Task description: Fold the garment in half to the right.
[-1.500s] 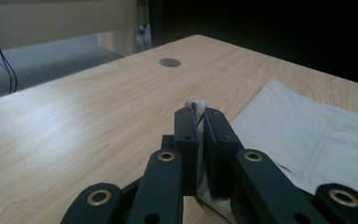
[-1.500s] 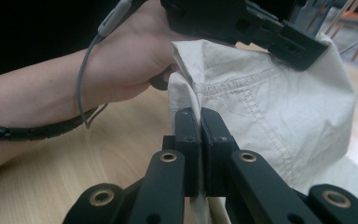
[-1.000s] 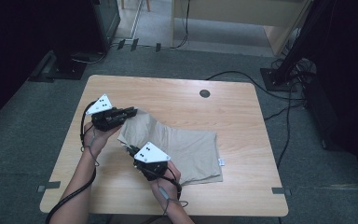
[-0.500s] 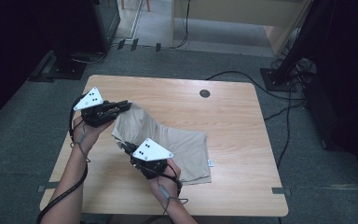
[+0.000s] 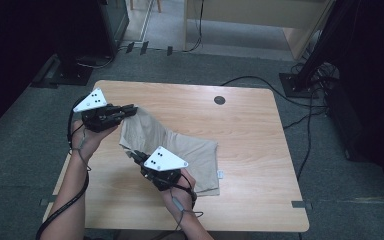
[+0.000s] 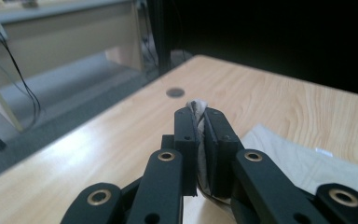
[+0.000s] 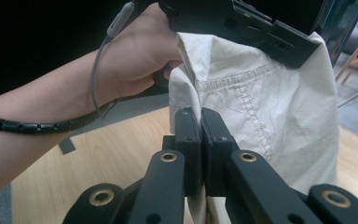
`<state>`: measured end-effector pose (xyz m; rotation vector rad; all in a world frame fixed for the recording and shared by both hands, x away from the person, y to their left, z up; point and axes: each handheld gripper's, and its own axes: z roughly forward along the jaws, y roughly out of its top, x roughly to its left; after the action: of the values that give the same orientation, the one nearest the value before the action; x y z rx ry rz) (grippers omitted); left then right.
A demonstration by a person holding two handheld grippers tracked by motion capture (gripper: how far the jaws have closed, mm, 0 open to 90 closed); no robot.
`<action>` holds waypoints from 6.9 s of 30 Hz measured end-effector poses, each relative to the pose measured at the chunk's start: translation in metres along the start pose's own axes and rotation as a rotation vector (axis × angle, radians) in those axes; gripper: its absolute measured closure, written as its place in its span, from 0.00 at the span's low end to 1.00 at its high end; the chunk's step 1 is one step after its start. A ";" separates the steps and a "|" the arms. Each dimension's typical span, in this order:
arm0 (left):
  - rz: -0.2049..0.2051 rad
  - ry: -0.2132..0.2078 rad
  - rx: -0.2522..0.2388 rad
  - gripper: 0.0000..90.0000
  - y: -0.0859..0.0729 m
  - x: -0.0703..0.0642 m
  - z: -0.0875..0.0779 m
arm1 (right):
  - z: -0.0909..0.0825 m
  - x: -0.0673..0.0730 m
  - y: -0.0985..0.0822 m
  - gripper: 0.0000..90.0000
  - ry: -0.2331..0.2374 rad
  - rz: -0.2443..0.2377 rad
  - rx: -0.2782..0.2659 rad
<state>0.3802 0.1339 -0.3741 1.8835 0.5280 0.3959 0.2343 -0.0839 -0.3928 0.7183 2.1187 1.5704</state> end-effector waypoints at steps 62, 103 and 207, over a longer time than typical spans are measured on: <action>0.104 -0.088 0.120 0.94 0.016 -0.040 0.068 | -0.036 -0.030 -0.050 0.97 -0.003 0.100 0.024; 0.074 -0.244 0.168 0.92 -0.040 -0.072 0.172 | -0.074 -0.071 -0.143 0.96 -0.138 0.158 0.198; -0.021 -0.018 0.248 0.29 -0.101 -0.084 0.116 | -0.042 -0.164 -0.142 0.36 0.107 0.023 0.423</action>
<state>0.3502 0.0297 -0.5119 2.1151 0.6064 0.3109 0.3151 -0.2504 -0.5140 0.8073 2.5671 1.2020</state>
